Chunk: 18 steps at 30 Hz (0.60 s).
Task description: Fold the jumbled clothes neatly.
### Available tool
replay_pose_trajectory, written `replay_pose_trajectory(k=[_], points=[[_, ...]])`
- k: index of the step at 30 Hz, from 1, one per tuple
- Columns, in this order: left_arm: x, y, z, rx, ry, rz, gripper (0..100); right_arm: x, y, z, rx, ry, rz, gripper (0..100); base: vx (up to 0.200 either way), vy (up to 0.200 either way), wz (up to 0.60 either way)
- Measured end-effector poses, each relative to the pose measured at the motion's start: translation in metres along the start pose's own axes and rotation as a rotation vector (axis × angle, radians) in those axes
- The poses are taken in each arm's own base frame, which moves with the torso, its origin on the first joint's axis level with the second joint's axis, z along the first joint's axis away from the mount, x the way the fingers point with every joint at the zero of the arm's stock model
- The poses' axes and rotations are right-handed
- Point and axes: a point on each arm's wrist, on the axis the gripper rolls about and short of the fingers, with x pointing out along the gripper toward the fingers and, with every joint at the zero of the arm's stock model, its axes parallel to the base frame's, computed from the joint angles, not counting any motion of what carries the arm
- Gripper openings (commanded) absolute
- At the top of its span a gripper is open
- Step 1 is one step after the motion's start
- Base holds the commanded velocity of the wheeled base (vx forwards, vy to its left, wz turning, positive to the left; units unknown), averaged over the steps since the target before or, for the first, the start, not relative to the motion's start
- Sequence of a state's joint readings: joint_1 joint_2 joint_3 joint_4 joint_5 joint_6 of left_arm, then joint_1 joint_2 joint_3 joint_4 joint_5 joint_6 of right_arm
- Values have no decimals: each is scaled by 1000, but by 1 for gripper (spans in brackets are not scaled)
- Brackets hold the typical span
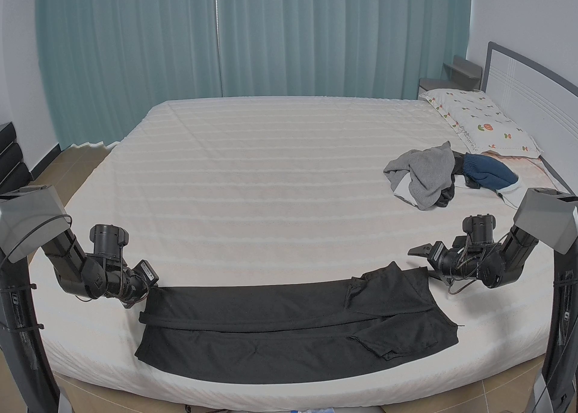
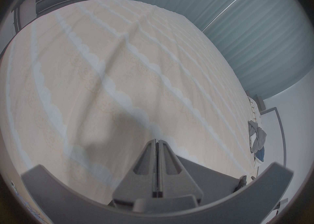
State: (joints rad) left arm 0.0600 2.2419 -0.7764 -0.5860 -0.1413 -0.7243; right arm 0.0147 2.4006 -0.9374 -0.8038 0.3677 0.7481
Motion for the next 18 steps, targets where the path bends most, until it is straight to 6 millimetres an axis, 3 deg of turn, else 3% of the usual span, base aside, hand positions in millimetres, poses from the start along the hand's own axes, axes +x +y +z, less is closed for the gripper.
replay_pose_trajectory(k=[18], points=[[0,1,-1,-3,4,5,0,3,1,10,3,-34,11,0,0,0,0]])
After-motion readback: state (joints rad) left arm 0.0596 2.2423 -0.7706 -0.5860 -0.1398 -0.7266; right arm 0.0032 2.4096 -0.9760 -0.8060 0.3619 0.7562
